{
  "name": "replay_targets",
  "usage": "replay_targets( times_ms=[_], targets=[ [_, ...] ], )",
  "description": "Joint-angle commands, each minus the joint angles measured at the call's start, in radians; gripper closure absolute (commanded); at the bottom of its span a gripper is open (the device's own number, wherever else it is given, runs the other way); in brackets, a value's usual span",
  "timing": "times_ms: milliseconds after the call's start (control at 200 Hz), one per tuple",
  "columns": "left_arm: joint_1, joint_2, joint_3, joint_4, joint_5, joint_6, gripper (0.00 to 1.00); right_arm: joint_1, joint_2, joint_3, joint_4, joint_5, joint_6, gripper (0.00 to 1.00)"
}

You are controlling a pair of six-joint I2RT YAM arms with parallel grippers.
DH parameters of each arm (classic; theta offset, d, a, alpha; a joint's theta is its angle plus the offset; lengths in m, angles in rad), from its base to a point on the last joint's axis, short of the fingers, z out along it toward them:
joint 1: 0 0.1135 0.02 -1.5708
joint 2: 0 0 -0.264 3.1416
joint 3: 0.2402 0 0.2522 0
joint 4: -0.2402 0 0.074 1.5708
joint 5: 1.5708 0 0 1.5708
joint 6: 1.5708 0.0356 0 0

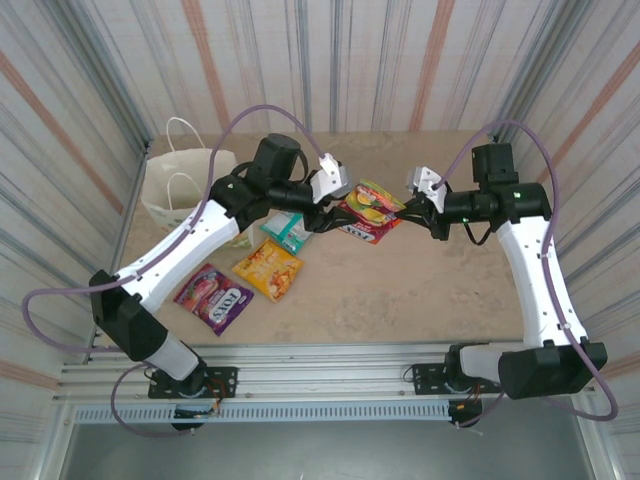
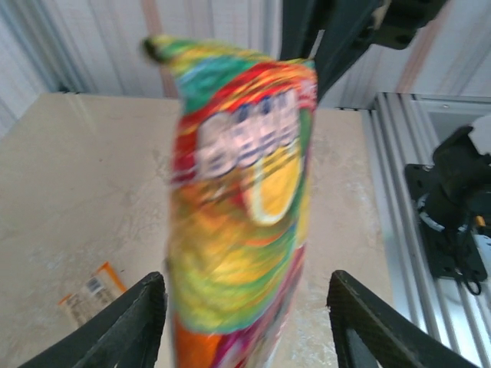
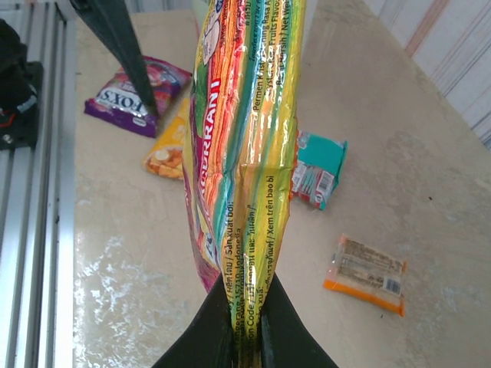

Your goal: Place the snacks into the paper bag

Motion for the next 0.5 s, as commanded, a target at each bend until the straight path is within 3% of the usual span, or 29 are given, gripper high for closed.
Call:
replay_targets(
  times_ms=[0, 366, 496],
  targets=[
    [-0.014, 0.026, 0.038, -0.049, 0.075, 0.04, 0.47, 0.014, 0.005, 0.005, 0.004, -0.066, -0.008, 1.0],
    [-0.015, 0.031, 0.075, -0.098, 0.07, 0.049, 0.83, 0.022, -0.005, -0.036, 0.082, -0.081, 0.051, 1.0],
    [-0.014, -0.008, 0.077, -0.103, -0.04, 0.037, 0.97, 0.014, -0.069, -0.124, 0.253, -0.056, 0.216, 0.88]
  ],
)
